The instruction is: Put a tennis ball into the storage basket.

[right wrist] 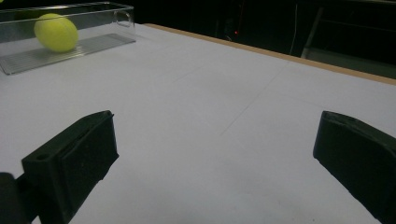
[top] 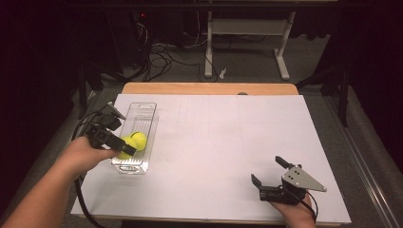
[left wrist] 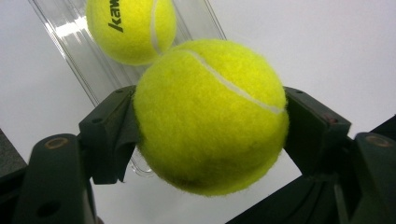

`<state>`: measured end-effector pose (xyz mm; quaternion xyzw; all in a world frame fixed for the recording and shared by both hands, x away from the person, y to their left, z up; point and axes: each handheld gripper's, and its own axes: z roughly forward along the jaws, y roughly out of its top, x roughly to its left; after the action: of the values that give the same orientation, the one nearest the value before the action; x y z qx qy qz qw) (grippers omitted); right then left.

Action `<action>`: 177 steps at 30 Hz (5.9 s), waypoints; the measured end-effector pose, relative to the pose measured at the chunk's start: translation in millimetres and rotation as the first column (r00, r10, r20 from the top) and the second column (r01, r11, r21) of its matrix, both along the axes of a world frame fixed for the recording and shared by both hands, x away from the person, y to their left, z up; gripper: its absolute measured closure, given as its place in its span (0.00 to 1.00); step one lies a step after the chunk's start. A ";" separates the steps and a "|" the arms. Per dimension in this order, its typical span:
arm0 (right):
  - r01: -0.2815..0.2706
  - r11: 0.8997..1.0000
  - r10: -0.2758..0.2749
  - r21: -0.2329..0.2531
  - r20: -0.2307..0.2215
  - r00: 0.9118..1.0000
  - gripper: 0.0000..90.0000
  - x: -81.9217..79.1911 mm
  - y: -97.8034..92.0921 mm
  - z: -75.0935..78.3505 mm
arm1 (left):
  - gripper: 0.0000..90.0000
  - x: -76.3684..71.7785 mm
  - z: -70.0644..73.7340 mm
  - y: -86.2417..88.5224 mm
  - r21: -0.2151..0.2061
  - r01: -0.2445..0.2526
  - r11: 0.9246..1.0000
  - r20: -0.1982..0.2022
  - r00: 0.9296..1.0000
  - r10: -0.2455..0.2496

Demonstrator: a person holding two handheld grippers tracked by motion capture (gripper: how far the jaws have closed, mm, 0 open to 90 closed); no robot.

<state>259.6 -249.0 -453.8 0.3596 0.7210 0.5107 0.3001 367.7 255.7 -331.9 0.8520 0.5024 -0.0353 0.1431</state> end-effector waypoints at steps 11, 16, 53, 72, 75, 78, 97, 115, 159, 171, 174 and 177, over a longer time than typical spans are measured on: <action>0.000 1.000 0.000 0.000 0.001 1.000 0.00 0.1 -0.8 -0.2 | 0.29 3.9 -3.1 0.4 0.008 -0.009 1.000 0.002 1.000 0.009; -0.001 1.000 0.001 -0.002 0.000 1.000 0.00 0.3 -0.5 -0.5 | 0.30 6.7 -9.6 -0.7 0.020 -0.014 1.000 -0.005 1.000 0.014; -0.005 1.000 0.005 -0.010 -0.002 1.000 0.00 1.1 -0.4 -2.0 | 0.29 21.2 -41.8 -2.1 0.029 -0.043 0.999 -0.071 0.996 0.045; -0.004 1.000 0.004 -0.010 -0.002 1.000 0.00 1.1 -0.3 -1.7 | 0.29 20.6 -42.4 -2.0 0.047 -0.052 0.998 -0.060 0.997 0.055; -0.004 1.000 0.004 -0.010 0.001 1.000 0.00 0.7 0.0 -1.3 | 0.28 19.5 -41.5 -3.4 0.059 -0.040 0.997 -0.056 0.997 0.043; -0.004 1.000 0.004 -0.009 0.003 1.000 0.00 0.6 0.1 -1.0 | 0.17 17.1 -35.5 -5.7 0.049 -0.026 0.998 -0.037 0.999 0.027; -0.007 1.000 0.007 -0.012 0.007 1.000 0.00 0.7 0.7 -0.6 | 0.04 14.1 -25.0 -9.6 0.056 -0.020 0.998 -0.043 0.999 0.022; -0.008 1.000 0.008 -0.015 0.008 1.000 0.00 0.4 1.1 -0.3 | 0.01 5.5 -22.4 -28.7 0.027 0.039 0.999 -0.026 0.999 -0.038; -0.007 1.000 0.007 -0.012 0.009 1.000 0.00 -0.1 0.8 -0.3 | 0.01 -8.2 -50.2 -137.4 0.029 0.208 0.978 -0.058 0.977 -0.207; -0.009 1.000 0.009 -0.013 0.010 1.000 0.00 -0.1 0.8 -0.3 | 0.01 -17.4 -87.4 -141.2 -0.010 0.207 0.978 -0.023 0.978 -0.207; -0.008 1.000 0.008 -0.013 0.010 1.000 0.00 -0.1 0.9 -0.5 | 0.01 -23.0 -94.3 -139.6 -0.025 0.207 0.978 0.038 0.978 -0.205; -0.007 1.000 0.008 -0.011 0.011 1.000 0.00 -0.6 0.8 -0.4 | 0.01 -30.0 -102.7 -134.4 -0.062 0.206 0.977 0.102 0.975 -0.199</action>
<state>258.9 -248.2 -454.2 0.3524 0.7233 0.5099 0.3043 337.8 121.3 -434.6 0.8938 0.4038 -0.0272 0.1930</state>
